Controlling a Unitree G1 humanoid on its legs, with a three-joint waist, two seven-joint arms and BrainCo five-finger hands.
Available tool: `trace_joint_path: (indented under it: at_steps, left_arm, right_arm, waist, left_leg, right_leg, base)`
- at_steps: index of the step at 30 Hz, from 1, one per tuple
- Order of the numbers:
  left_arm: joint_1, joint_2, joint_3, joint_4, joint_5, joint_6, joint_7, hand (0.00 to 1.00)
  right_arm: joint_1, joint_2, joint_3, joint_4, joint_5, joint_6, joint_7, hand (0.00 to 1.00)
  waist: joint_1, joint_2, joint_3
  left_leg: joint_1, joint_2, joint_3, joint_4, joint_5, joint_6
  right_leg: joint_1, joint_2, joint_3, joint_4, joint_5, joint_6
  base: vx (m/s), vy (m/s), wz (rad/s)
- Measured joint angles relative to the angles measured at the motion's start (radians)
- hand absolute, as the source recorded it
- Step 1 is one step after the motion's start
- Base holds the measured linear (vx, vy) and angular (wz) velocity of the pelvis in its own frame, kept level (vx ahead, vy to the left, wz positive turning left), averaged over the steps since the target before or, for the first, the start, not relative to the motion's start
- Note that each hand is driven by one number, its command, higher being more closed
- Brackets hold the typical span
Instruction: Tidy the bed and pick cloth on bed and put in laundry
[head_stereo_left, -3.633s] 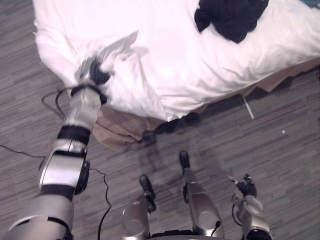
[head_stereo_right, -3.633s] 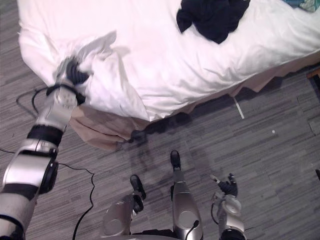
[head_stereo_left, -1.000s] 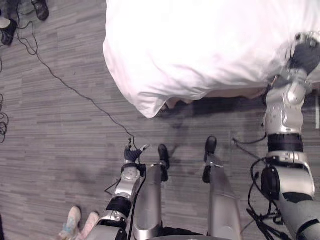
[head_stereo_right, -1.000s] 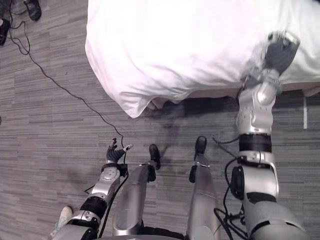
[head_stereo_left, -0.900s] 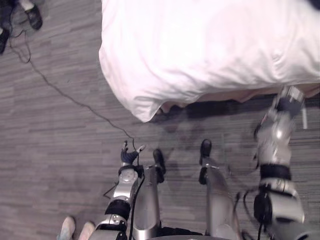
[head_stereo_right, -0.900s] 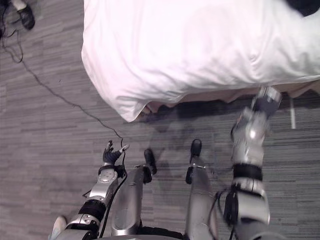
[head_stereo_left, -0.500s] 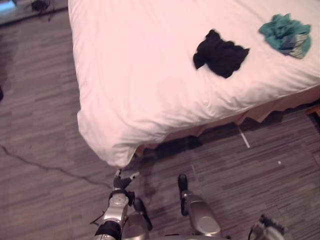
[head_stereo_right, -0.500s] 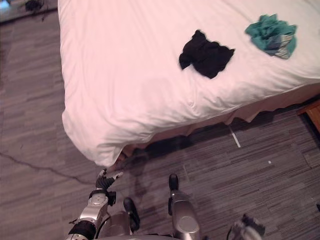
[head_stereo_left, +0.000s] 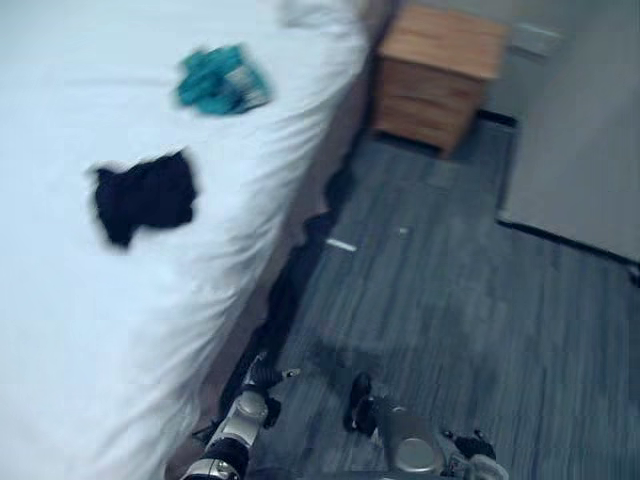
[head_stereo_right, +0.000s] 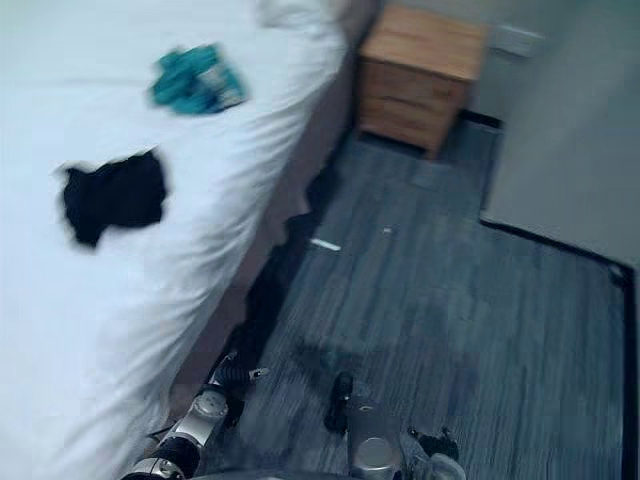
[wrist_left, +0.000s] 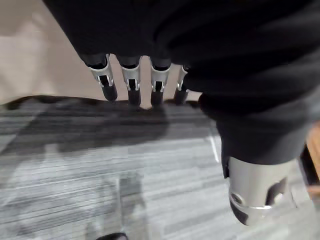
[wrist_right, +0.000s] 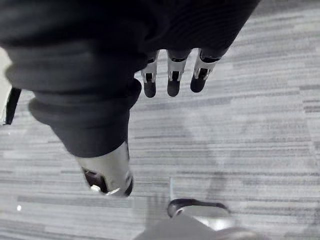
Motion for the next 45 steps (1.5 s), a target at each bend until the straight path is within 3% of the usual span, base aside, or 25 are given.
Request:
trace_joint_path:
  at_steps: [3, 6, 8, 10, 12, 14, 16, 19, 21, 23, 24, 26, 27, 28, 29, 31, 34, 36, 37, 38, 39, 40, 41, 43, 45]
  left_arm:
    - [0.066, -0.001, 0.001, -0.011, -0.026, -0.009, 0.028, 0.0]
    - [0.093, -0.013, 0.009, -0.012, -0.06, -0.017, 0.046, 0.0]
    - [0.105, -0.017, 0.011, -0.012, -0.071, -0.02, 0.049, 0.0]
    - [0.105, -0.002, 0.011, -0.011, -0.072, -0.024, 0.048, 0.0]
    - [0.113, -0.009, 0.009, -0.007, -0.076, -0.036, 0.047, 0.0]
    - [0.123, 0.011, 0.004, 0.01, -0.081, -0.029, 0.047, 0.0]
    - [0.132, 0.031, -0.001, 0.014, -0.082, -0.018, 0.05, 0.0]
    - [0.125, 0.058, 0.001, 0.02, -0.08, -0.013, 0.063, 0.0]
    - [0.112, 0.061, 0.01, 0.02, -0.075, -0.012, 0.065, 0.0]
    - [0.11, 0.058, 0.01, 0.028, -0.056, -0.013, 0.064, 0.0]
    - [0.125, 0.053, 0.027, 0.031, -0.044, -0.015, 0.063, 0.0]
    - [0.138, 0.012, 0.073, 0.027, -0.04, -0.017, 0.063, 0.0]
    - [0.145, 0.004, 0.102, 0.024, -0.04, -0.017, 0.063, 0.0]
    - [0.168, -0.027, 0.156, -0.006, -0.053, -0.017, 0.062, 0.0]
    - [0.173, -0.035, 0.177, -0.028, -0.055, -0.017, 0.063, 0.0]
    - [0.166, -0.018, 0.168, -0.065, -0.077, -0.027, 0.064, 0.0]
    - [0.164, -0.028, 0.162, -0.101, -0.092, -0.045, 0.065, 0.0]
    - [0.164, -0.043, 0.157, -0.09, -0.099, -0.042, 0.065, 0.0]
    - [0.172, -0.055, 0.156, -0.074, -0.1, -0.04, 0.064, 0.0]
    - [0.171, -0.049, 0.158, -0.07, -0.11, -0.041, 0.063, 0.0]
    - [0.17, -0.042, 0.158, -0.069, -0.112, -0.041, 0.063, 0.0]
    - [0.172, -0.049, 0.157, -0.059, -0.116, -0.04, 0.061, 0.0]
    - [0.172, -0.051, 0.156, -0.059, -0.119, -0.04, 0.06, 0.0]
    - [0.172, -0.035, 0.139, -0.045, -0.121, -0.038, 0.056, 0.0]
    - [0.171, -0.013, 0.122, -0.03, -0.139, -0.036, 0.056, 0.0]
  right_arm:
    - [0.004, -0.005, 0.022, 0.029, -0.032, 0.0, -0.002, 0.0]
    - [0.013, -0.02, 0.021, 0.019, -0.04, -0.002, -0.001, 0.0]
    - [0.028, -0.03, 0.022, 0.017, -0.043, -0.002, -0.001, 0.0]
    - [0.056, 0.003, 0.028, 0.013, -0.062, -0.003, -0.001, 0.0]
    - [0.074, 0.008, 0.027, 0.019, -0.078, -0.002, 0.0, 0.0]
    - [0.067, 0.012, 0.029, 0.007, -0.082, -0.003, 0.0, 0.0]
    - [0.064, 0.014, 0.037, -0.007, -0.082, -0.003, -0.002, 0.0]
    - [0.051, 0.007, 0.051, -0.012, -0.085, -0.002, -0.006, 0.0]
    - [0.021, 0.003, 0.049, -0.012, -0.089, 0.0, -0.006, 0.0]
    - [0.021, 0.002, 0.048, -0.01, -0.096, 0.003, -0.006, 0.0]
    - [0.021, -0.005, 0.046, -0.01, -0.098, 0.004, -0.006, 0.0]
    - [0.02, -0.018, 0.042, -0.017, -0.107, 0.002, -0.003, 0.0]
    - [0.022, -0.022, 0.039, -0.027, -0.107, 0.002, -0.002, 0.0]
    - [0.029, -0.028, 0.044, -0.045, -0.107, 0.005, -0.005, 0.0]
    - [0.03, -0.034, 0.05, -0.055, -0.106, 0.007, -0.005, 0.0]
    - [0.001, -0.027, 0.076, -0.057, -0.106, 0.01, -0.004, 0.0]
    - [-0.05, -0.01, 0.08, -0.034, -0.111, 0.011, 0.001, 0.0]
    - [-0.066, -0.015, 0.085, -0.015, -0.118, 0.019, 0.002, 0.0]
    - [-0.059, -0.02, 0.093, -0.008, -0.14, 0.02, 0.006, 0.0]
    - [-0.052, -0.012, 0.094, 0.0, -0.152, 0.021, 0.007, 0.0]
    - [-0.044, 0.008, 0.102, 0.013, -0.165, 0.023, 0.016, 0.0]
    - [-0.051, 0.008, 0.123, 0.029, -0.186, 0.02, 0.022, 0.0]
    - [-0.063, 0.008, 0.124, 0.032, -0.194, 0.02, 0.023, 0.0]
    - [-0.07, 0.009, 0.126, 0.028, -0.199, 0.018, 0.034, 0.0]
    - [-0.077, -0.002, 0.142, 0.029, -0.213, 0.018, 0.041, 0.0]
  waist:
    - [0.049, -0.027, 0.015]
    - [0.062, -0.001, 0.002]
    - [0.088, 0.018, -0.011]
    - [0.08, -0.043, -0.027]
    - [0.08, -0.069, -0.029]
    - [0.055, -0.075, -0.018]
    - [0.036, -0.067, -0.006]
    - [0.039, -0.061, -0.004]
    - [0.019, -0.053, 0.002]
    - [0.02, -0.057, 0.001]
    - [0.02, -0.035, -0.003]
    - [0.027, 0.007, -0.006]
    - [0.026, 0.025, 0.001]
    - [0.035, 0.043, 0.004]
    - [0.047, 0.049, 0.005]
    - [0.085, 0.02, 0.013]
    - [0.111, -0.011, 0.015]
    - [0.112, 0.017, 0.0]
    - [0.116, 0.044, -0.017]
    - [0.128, 0.032, -0.019]
    - [0.136, 0.0, -0.036]
    - [0.135, -0.016, -0.044]
    - [0.134, -0.014, -0.046]
    - [0.128, -0.052, -0.046]
    - [0.12, -0.052, -0.04]
  left_leg:
    - [-0.137, -0.142, -0.259, -0.185, -0.058, -0.011]
    - [-0.229, -0.197, -0.346, -0.624, -0.007, -0.072]
    - [-0.202, -0.203, -0.324, -0.71, 0.132, -0.044]
    - [-0.173, -0.281, -0.315, -0.717, 0.092, 0.016]
    - [-0.128, -0.329, -0.312, -0.751, 0.062, 0.036]
    - [-0.008, -0.37, -0.334, -0.823, 0.049, 0.057]
    - [0.058, -0.372, -0.372, -0.819, 0.008, 0.068]
    - [0.134, -0.357, -0.396, -0.85, -0.025, 0.062]
    - [0.196, -0.344, -0.413, -0.914, -0.044, 0.029]
    - [0.267, -0.333, -0.41, -0.933, -0.082, -0.032]
    - [0.303, -0.297, -0.405, -0.906, -0.092, -0.047]
    - [0.188, -0.215, -0.383, -0.557, -0.058, -0.096]
    - [0.135, -0.179, -0.386, -0.408, -0.007, -0.093]
    - [0.021, -0.116, -0.391, -0.148, 0.138, -0.059]
    - [-0.032, -0.084, -0.391, -0.016, 0.164, -0.06]
    - [-0.167, -0.066, -0.354, 0.162, 0.067, -0.066]
    - [-0.251, -0.118, -0.253, -0.163, 0.009, -0.073]
    - [-0.257, -0.142, -0.15, -0.471, 0.032, -0.074]
    - [-0.244, -0.149, -0.056, -0.621, 0.164, 0.005]
    - [-0.23, -0.157, -0.028, -0.605, 0.146, 0.086]
    - [-0.208, -0.2, -0.006, -0.614, 0.123, 0.107]
    - [-0.189, -0.231, -0.025, -0.649, 0.097, 0.109]
    - [-0.17, -0.254, -0.052, -0.68, 0.097, 0.111]
    - [-0.083, -0.334, -0.174, -0.79, 0.12, 0.111]
    - [-0.016, -0.367, -0.317, -0.836, 0.122, 0.113]
  right_leg:
    - [0.129, 0.031, 0.164, -0.054, 0.001, 0.038]
    - [0.169, 0.033, 0.258, -0.119, 0.004, 0.093]
    - [0.208, 0.031, 0.308, -0.155, 0.0, 0.133]
    - [0.243, -0.043, 0.311, -0.151, -0.038, 0.185]
    - [0.16, -0.092, 0.303, 0.091, -0.103, 0.235]
    - [-0.027, -0.134, 0.293, 0.578, 0.009, 0.277]
    - [-0.097, -0.144, 0.254, 0.707, -0.068, 0.258]
    - [-0.165, -0.133, 0.163, 0.412, -0.11, 0.222]
    - [-0.183, -0.121, 0.151, -0.05, 0.022, 0.228]
    - [-0.204, -0.139, 0.134, -0.115, 0.087, 0.216]
    - [-0.19, -0.123, 0.118, -0.058, 0.183, 0.188]
    - [-0.147, -0.077, 0.083, 0.005, 0.172, 0.141]
    - [-0.107, -0.05, 0.074, -0.001, 0.15, 0.127]
    - [-0.034, 0.0, 0.08, -0.026, 0.121, 0.11]
    - [0.009, 0.026, 0.087, -0.044, 0.106, 0.102]
    - [0.165, 0.055, 0.141, -0.112, 0.079, 0.082]
    - [0.296, 0.022, 0.176, -0.212, 0.054, 0.12]
    - [0.352, 0.016, 0.173, -0.261, 0.024, 0.144]
    - [0.39, 0.023, 0.163, -0.264, -0.017, 0.16]
    - [0.411, 0.009, 0.159, -0.252, -0.043, 0.171]
    - [0.424, -0.031, 0.123, -0.209, -0.069, 0.209]
    - [0.36, -0.057, 0.051, -0.012, -0.104, 0.265]
    - [0.311, -0.08, 0.022, 0.125, -0.107, 0.271]
    - [0.133, -0.17, 0.032, 0.572, -0.01, 0.28]
    - [0.07, -0.154, 0.086, 0.666, -0.121, 0.227]
  base:
    - [0.25, 0.159, -1.96]
    - [0.26, 0.248, -1.46]
    - [0.32, 0.28, -0.95]
    - [0.42, 0.324, -0.07]
    - [0.44, 0.285, 0.26]
    - [0.36, 0.232, 0.4]
    - [0.41, 0.121, 0.58]
    - [0.6, 0.012, 0.38]
    - [0.55, -0.08, 0.5]
    - [0.69, -0.174, 0.49]
    - [0.92, -0.27, 0.36]
    - [0.83, -0.327, 0.11]
    - [0.68, -0.336, -0.04]
    - [0.53, -0.231, -0.17]
    - [0.65, -0.243, -0.6]
    - [0.63, -0.202, -0.76]
    - [0.61, -0.138, -0.64]
    - [0.61, 0.051, -0.39]
    - [0.52, 0.126, -0.08]
    - [0.59, 0.18, 0.27]
    - [0.6, 0.168, 0.72]
    - [0.69, 0.195, 0.92]
    - [0.52, 0.141, 1.27]
    - [0.5, 0.068, 1.89]
    - [0.46, -0.084, 2.29]
